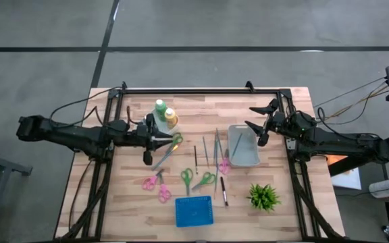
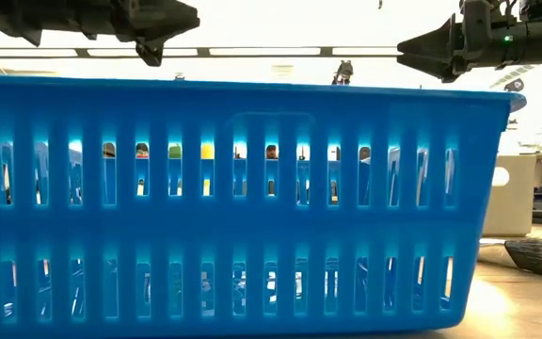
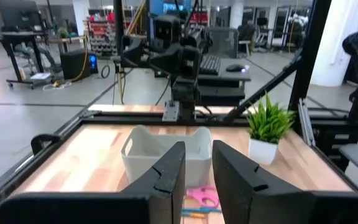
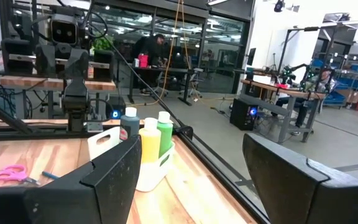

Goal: Pick & Place Paint Supplies
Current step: Put the blue paintbrush into the gray bin

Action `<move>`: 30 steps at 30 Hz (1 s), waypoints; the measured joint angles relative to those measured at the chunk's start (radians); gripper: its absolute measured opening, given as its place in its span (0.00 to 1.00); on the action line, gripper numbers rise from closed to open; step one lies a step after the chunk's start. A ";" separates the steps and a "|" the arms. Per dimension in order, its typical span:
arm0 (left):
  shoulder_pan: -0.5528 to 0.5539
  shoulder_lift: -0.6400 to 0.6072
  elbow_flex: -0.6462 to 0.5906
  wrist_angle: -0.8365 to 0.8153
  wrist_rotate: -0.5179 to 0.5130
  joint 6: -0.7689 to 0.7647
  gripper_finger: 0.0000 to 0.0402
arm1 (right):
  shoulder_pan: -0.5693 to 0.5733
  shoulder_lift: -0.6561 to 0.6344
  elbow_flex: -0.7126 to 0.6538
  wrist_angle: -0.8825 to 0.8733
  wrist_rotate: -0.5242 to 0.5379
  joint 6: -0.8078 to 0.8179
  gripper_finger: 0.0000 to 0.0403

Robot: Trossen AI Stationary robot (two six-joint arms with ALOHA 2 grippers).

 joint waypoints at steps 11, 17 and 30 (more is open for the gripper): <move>0.000 0.000 0.000 -0.042 0.000 -0.005 0.20 | 0.000 0.000 0.000 0.000 0.000 0.002 0.69; 0.000 0.000 0.000 -0.042 0.000 -0.005 0.20 | 0.000 0.000 0.000 0.000 0.000 0.002 0.69; 0.000 0.000 0.000 -0.213 0.000 -0.008 0.20 | 0.000 0.001 0.000 0.000 0.000 0.002 0.69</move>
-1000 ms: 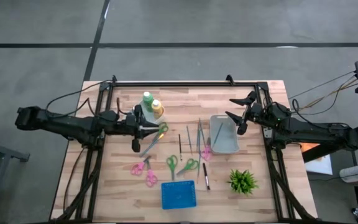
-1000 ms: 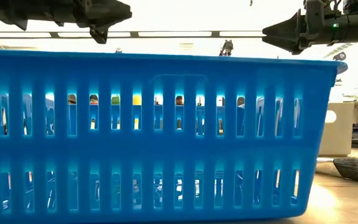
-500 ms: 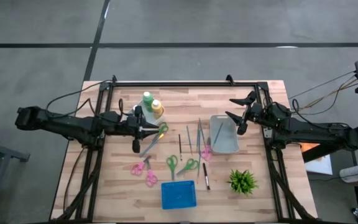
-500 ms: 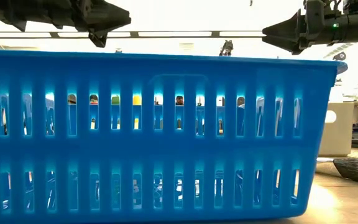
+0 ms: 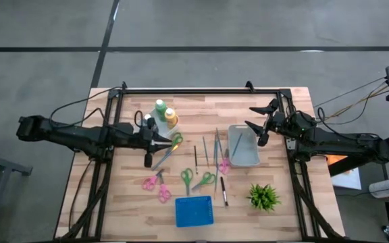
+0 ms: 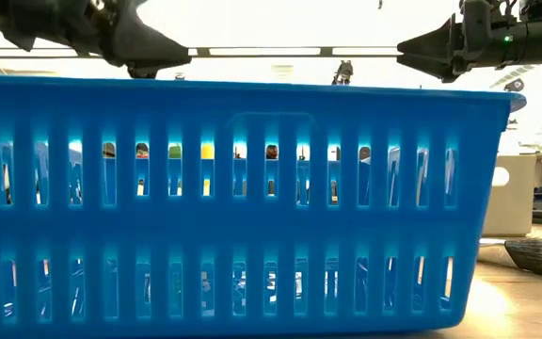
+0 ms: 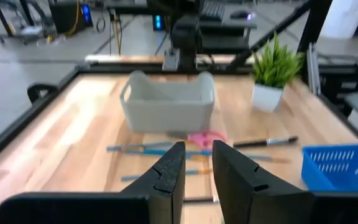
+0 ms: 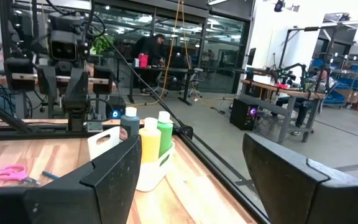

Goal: Pick & Place Paint Supplies
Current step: Put the blue paintbrush into the gray bin

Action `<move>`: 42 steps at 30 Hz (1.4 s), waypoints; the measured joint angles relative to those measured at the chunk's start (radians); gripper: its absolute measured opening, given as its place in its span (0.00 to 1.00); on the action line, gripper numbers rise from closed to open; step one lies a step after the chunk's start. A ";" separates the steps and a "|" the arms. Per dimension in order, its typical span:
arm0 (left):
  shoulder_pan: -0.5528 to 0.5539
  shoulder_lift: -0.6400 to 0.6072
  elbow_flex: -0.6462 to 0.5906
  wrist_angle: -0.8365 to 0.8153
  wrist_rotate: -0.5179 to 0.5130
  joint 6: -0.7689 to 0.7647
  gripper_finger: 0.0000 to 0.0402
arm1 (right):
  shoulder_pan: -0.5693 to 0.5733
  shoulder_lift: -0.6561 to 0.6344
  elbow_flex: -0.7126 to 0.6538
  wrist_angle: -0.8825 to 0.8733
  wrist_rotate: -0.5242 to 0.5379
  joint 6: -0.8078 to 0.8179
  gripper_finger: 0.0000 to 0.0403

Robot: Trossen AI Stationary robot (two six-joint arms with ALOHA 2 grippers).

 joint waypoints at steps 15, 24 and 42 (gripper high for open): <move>0.000 0.000 0.000 -0.005 0.000 -0.023 0.20 | 0.000 0.000 0.000 0.000 0.000 0.000 0.69; 0.000 0.000 0.000 -0.005 0.000 -0.023 0.20 | 0.000 0.000 0.000 0.000 0.000 0.001 0.69; 0.000 0.000 0.000 -0.005 0.000 -0.023 0.21 | 0.000 0.040 0.114 -0.129 0.046 0.256 0.69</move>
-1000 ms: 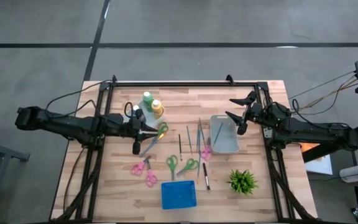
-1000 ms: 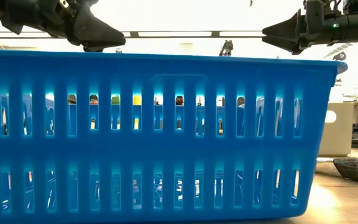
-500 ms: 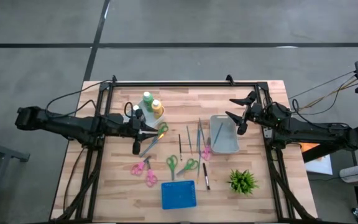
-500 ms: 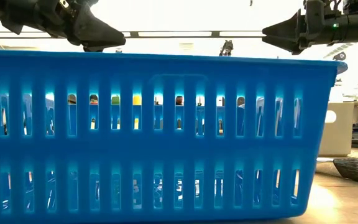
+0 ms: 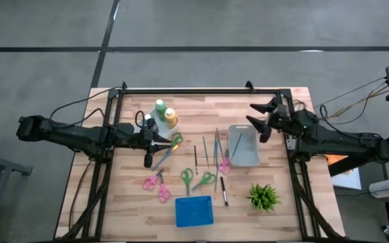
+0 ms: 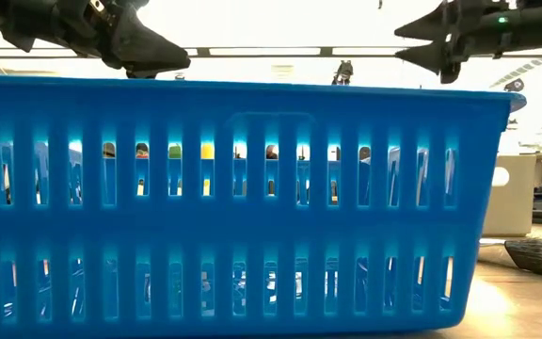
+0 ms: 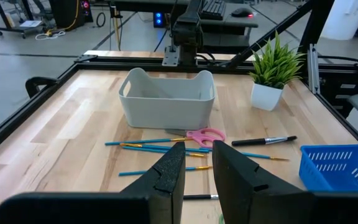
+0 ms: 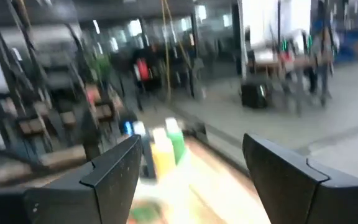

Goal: Pick & Place Paint Supplies
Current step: Put the blue paintbrush into the gray bin

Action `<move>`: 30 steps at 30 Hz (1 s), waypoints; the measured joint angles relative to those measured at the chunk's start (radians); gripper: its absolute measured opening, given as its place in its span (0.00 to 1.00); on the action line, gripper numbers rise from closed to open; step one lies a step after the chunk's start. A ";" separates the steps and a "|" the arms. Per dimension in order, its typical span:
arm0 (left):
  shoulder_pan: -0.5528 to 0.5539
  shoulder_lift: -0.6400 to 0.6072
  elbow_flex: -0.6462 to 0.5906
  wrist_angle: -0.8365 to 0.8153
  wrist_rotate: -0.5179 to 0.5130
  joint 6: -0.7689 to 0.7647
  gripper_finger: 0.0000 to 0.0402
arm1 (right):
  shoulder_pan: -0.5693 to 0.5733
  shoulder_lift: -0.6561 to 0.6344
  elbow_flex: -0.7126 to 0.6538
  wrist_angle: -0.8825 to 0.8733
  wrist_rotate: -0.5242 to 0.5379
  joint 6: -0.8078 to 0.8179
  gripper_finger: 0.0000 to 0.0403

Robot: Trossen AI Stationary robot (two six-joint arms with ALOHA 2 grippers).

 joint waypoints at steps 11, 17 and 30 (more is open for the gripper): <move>0.000 0.000 0.000 0.000 0.000 0.000 0.21 | 0.000 0.370 0.397 -0.463 0.072 0.211 0.69; 0.000 0.000 0.000 -0.001 0.000 0.000 0.21 | 0.000 0.629 0.655 -0.753 0.058 0.293 0.69; 0.000 0.000 0.000 -0.002 0.000 0.000 0.21 | 0.000 1.081 0.948 -1.053 0.056 0.424 0.69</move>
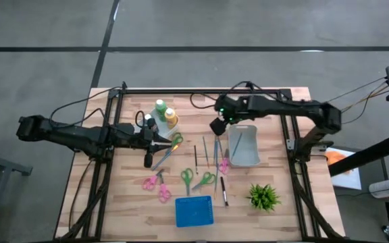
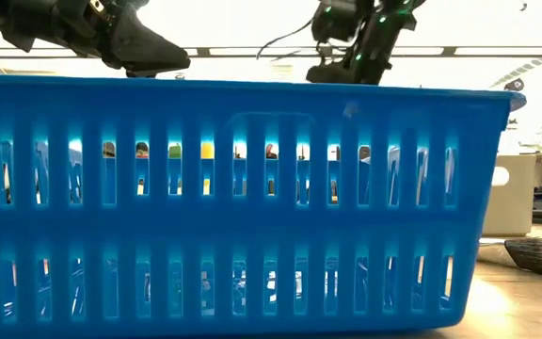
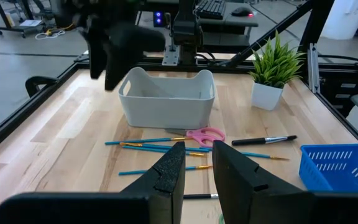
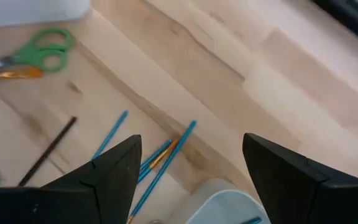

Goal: Pick & Place Paint Supplies
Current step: Put the blue paintbrush into the gray bin

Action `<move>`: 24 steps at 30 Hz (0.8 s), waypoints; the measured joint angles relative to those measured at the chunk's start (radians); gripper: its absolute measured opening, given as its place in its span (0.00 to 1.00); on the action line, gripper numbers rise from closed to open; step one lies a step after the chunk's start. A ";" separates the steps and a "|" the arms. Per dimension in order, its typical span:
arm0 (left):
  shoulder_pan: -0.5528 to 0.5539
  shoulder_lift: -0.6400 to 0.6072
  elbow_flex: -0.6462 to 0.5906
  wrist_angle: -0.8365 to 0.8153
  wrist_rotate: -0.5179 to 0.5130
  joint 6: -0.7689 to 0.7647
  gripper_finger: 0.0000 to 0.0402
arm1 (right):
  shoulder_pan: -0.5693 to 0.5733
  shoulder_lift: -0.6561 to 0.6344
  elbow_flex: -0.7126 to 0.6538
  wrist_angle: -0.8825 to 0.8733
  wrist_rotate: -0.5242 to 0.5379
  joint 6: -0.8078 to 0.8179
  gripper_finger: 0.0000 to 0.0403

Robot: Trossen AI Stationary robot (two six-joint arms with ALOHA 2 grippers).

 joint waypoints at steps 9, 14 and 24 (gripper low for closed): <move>0.000 0.000 0.000 -0.001 0.000 0.000 0.20 | -0.015 0.148 0.082 -0.021 0.055 0.005 0.69; 0.000 0.000 0.000 -0.002 0.000 0.000 0.20 | -0.021 0.202 0.083 -0.003 0.084 0.006 0.69; 0.000 0.000 0.000 -0.002 0.000 0.000 0.20 | -0.017 0.323 0.080 0.043 0.137 0.065 0.69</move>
